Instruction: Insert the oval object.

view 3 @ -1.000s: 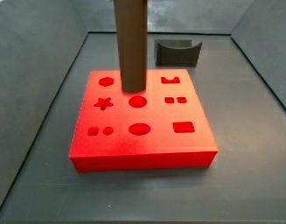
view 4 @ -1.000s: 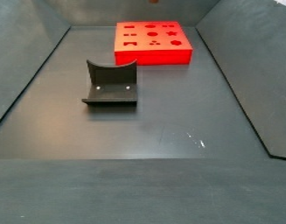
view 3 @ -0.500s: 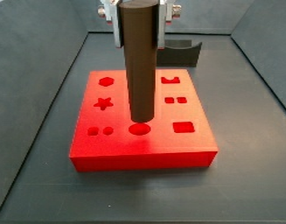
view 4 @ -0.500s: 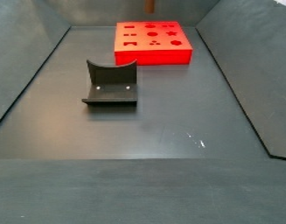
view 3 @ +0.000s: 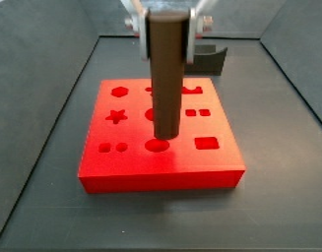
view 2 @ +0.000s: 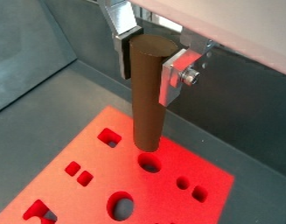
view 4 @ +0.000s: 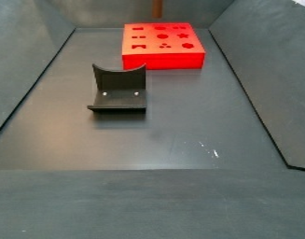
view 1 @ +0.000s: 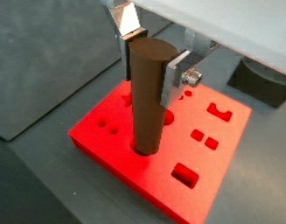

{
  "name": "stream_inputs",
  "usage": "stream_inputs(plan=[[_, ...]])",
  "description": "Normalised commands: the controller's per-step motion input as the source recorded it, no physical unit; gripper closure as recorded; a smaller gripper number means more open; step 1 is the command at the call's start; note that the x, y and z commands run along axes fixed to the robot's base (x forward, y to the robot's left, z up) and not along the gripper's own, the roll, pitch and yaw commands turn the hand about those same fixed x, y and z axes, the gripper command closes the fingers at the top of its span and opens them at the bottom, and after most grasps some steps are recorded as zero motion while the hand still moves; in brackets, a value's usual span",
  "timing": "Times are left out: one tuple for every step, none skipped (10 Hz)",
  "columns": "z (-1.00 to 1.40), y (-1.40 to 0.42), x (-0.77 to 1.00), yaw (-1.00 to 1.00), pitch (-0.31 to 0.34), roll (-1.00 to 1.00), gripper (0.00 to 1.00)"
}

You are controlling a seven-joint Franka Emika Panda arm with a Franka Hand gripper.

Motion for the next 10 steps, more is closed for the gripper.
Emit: stream_inputs(plan=[[-0.34, 0.0, 0.23, -0.54, 0.1, 0.08, 1.0], [-0.22, 0.0, 0.23, -0.57, 0.109, 0.08, 1.0], [0.0, 0.0, 0.0, 0.0, 0.0, 0.0, 1.0], [0.02, 0.25, 0.0, 0.0, 0.0, -0.06, 1.0], [0.06, 0.39, 0.0, 0.35, 0.0, -0.2, 1.0], [0.0, 0.22, 0.0, 0.43, 0.0, -0.17, 1.0], [0.0, -0.01, 0.0, 0.0, 0.0, 0.01, 1.0], [0.0, 0.0, -0.17, -0.03, -0.019, 0.03, 1.0], [0.0, 0.0, -0.31, -0.15, -0.089, 0.0, 1.0], [0.01, 0.0, -0.37, -0.17, -0.13, 0.0, 1.0]])
